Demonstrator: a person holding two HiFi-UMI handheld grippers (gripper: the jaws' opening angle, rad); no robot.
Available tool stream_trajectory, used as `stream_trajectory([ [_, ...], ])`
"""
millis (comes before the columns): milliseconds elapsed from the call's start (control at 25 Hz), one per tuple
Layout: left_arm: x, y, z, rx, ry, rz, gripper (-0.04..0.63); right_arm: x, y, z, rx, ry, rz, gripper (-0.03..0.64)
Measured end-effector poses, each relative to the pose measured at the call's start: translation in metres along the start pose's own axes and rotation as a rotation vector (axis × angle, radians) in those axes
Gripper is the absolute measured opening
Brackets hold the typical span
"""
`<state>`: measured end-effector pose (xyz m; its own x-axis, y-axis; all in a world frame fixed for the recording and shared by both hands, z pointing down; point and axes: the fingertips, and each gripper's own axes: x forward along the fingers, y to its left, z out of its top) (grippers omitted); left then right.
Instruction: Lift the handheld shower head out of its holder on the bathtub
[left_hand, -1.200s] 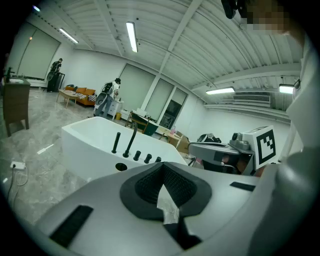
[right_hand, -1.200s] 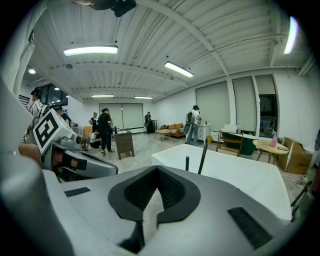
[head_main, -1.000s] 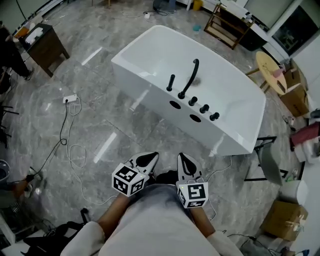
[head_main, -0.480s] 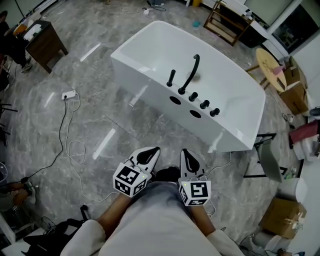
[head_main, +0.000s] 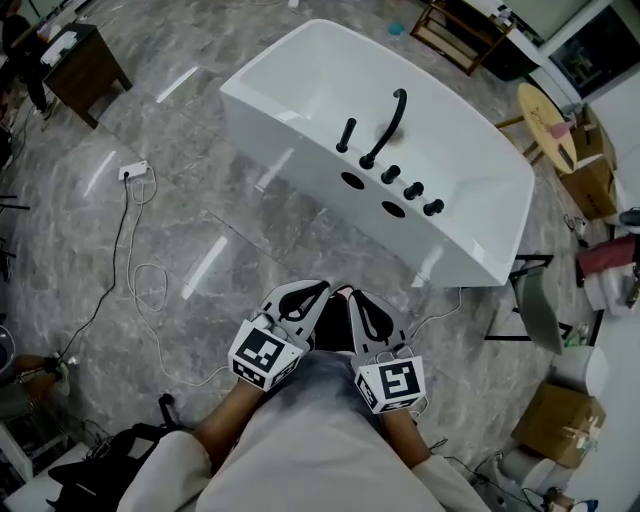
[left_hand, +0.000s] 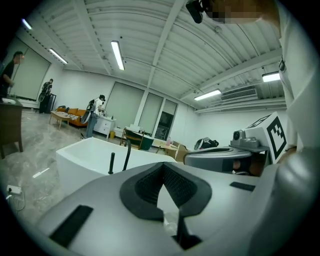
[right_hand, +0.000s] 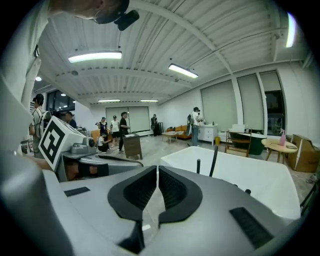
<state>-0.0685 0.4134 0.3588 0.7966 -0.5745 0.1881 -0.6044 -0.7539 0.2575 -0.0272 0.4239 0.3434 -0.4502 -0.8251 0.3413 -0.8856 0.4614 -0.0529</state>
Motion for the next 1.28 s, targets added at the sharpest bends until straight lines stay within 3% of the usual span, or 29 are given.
stream_trajectory([
  [280,0.005,-0.01,0.023,0.009,-0.111,-0.045,0.005,0.012,0.008,0.012,0.018,-0.022,0.056,0.018],
  [480,0.017,-0.005,0.028,0.082,-0.098,0.01,0.005,0.022,0.002,0.021,0.05,-0.058,0.022,0.018],
  [680,0.033,0.009,0.02,0.008,-0.021,0.063,0.003,0.035,-0.012,0.011,0.109,-0.012,0.038,0.017],
  [1040,0.076,0.037,0.026,0.054,-0.052,0.121,0.003,0.071,-0.052,0.015,0.116,0.003,0.028,0.017],
  [1280,0.116,0.065,0.036,0.024,-0.035,0.131,0.003,0.106,-0.09,0.02,0.148,0.019,0.053,0.017],
])
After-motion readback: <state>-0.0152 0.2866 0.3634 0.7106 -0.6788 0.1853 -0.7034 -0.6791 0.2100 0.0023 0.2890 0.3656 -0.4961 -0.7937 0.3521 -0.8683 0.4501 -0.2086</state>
